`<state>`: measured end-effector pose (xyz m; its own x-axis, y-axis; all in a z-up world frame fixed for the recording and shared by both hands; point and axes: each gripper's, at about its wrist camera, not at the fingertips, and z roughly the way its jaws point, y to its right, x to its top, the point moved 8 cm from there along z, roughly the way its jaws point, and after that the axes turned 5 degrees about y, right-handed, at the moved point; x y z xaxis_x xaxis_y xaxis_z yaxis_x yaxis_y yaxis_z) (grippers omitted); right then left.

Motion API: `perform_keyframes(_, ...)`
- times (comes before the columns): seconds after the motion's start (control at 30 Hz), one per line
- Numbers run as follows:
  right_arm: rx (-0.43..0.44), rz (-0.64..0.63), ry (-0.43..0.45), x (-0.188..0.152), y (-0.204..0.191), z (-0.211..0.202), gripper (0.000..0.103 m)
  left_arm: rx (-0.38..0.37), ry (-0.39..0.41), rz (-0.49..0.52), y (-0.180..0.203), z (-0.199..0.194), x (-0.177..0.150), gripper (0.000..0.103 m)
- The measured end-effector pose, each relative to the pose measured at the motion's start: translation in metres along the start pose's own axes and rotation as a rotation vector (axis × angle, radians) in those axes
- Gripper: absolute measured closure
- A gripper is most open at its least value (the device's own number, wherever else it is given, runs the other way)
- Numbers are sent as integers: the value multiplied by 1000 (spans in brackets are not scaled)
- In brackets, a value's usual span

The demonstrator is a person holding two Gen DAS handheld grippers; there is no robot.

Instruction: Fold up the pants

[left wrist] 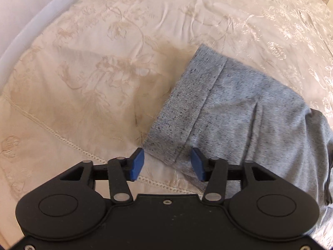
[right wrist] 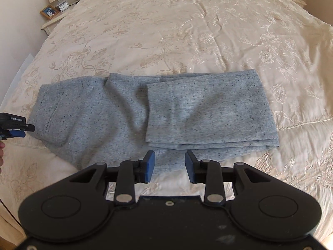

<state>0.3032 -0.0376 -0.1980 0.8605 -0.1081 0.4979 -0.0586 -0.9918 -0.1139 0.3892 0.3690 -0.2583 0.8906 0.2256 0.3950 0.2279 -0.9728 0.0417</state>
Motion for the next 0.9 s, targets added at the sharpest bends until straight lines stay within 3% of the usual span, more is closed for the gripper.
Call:
perform_keyframes(0.13, -23, -9, -20, -3, -15, 3, 69, -82, -11, -24, -9, 20, 3, 28)
perform_keyframes(0.3, -45, -23, -51, -9, -30, 6, 69, -177, 10, -64, -15, 32, 5, 18)
perform_keyframes(0.43, -55, -44, -68, -9, -39, 8, 69, -207, 26, -39, -7, 40, 5, 8)
perform_keyframes(0.57, -65, -52, -73, -4, -45, 11, 69, -204, 36, 1, 4, 45, 8, 5)
perform_keyframes(0.67, -70, -48, -78, -2, -46, 13, 69, -246, 46, -18, 7, 41, 10, 20)
perform_keyframes(0.73, -71, -35, -83, -2, -45, 13, 69, -273, 56, -18, 8, 34, 12, 42)
perform_keyframes(0.8, -72, -22, -85, -3, -45, 12, 69, -279, 65, -8, 7, 24, 15, 51)
perform_keyframes(0.83, -72, -20, -85, -3, -44, 12, 69, -271, 76, -1, 7, 17, 16, 63)
perform_keyframes(0.9, -72, -24, -84, -4, -44, 11, 69, -254, 105, 14, 10, 1, 19, 68)
